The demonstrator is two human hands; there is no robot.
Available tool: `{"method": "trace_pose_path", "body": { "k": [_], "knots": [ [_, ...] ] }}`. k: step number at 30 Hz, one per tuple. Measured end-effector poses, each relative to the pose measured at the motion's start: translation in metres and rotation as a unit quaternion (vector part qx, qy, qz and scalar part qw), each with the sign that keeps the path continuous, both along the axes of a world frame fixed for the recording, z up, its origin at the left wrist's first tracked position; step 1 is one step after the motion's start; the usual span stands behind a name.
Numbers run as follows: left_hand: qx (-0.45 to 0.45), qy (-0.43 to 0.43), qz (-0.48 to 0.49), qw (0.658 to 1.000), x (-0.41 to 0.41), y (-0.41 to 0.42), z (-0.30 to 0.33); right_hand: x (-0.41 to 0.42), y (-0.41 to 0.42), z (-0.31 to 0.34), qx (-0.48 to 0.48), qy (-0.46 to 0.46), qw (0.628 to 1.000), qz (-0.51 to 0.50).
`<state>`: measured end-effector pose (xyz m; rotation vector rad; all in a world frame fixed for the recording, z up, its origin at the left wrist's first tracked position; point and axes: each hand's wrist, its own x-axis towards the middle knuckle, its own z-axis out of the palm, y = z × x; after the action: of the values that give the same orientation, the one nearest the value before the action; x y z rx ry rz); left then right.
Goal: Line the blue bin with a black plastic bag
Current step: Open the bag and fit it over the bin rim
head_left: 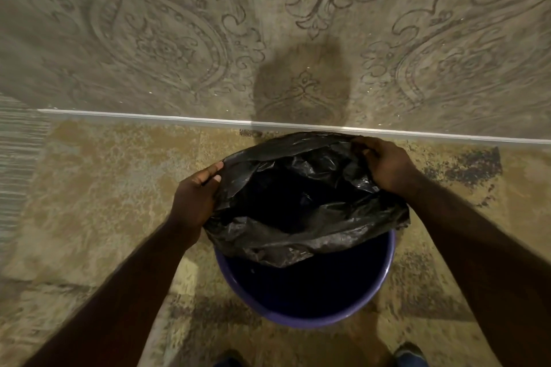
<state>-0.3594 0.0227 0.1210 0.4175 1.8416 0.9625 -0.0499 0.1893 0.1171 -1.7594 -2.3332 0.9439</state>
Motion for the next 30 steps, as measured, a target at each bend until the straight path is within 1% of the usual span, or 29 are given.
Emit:
{"method": "trace_pose_path", "body": {
  "k": [3, 5, 7, 9, 12, 13, 15, 18, 21, 24, 27, 30],
  "knots": [
    [0.004, 0.003, -0.013, 1.0, -0.004, -0.003, -0.004, -0.002, 0.002, 0.0, 0.011, 0.034, 0.999, -0.005],
    [0.007, 0.013, -0.013, 1.0, -0.007, -0.004, -0.006, -0.005, 0.003, 0.001, -0.004, 0.052, 0.999, -0.006],
    [-0.002, 0.019, -0.019, 1.0, -0.009, -0.007, -0.006, -0.007, 0.006, 0.002, -0.041, 0.036, 0.999, -0.004],
    [-0.028, 0.0, -0.033, 0.999, -0.01, -0.012, -0.006, -0.007, 0.009, 0.004, -0.094, 0.017, 0.995, -0.005],
    [-0.066, -0.031, -0.064, 0.995, -0.011, -0.025, -0.004, 0.001, 0.005, 0.012, -0.127, 0.012, 0.991, -0.044],
    [-0.07, -0.03, -0.069, 0.995, -0.01, -0.03, -0.003, 0.005, 0.001, 0.015, -0.136, 0.032, 0.988, -0.065],
    [-0.058, -0.031, -0.073, 0.995, -0.008, -0.041, -0.002, 0.013, -0.012, 0.018, -0.149, 0.107, 0.978, -0.101],
    [-0.017, -0.051, -0.036, 0.998, 0.001, -0.053, -0.002, 0.029, -0.038, 0.02, -0.121, 0.186, 0.965, -0.138],
    [0.031, -0.07, 0.01, 0.997, 0.012, -0.066, -0.002, 0.044, -0.066, 0.021, -0.149, 0.251, 0.937, -0.193],
    [0.033, -0.093, 0.043, 0.994, 0.02, -0.079, -0.003, 0.053, -0.092, 0.023, -0.165, 0.246, 0.92, -0.256],
    [0.023, -0.083, 0.072, 0.994, 0.025, -0.088, -0.002, 0.061, -0.112, 0.025, -0.158, 0.227, 0.914, -0.296],
    [0.008, -0.07, 0.092, 0.993, 0.024, -0.092, 0.001, 0.066, -0.124, 0.03, -0.17, 0.267, 0.89, -0.327]
  ]
}}
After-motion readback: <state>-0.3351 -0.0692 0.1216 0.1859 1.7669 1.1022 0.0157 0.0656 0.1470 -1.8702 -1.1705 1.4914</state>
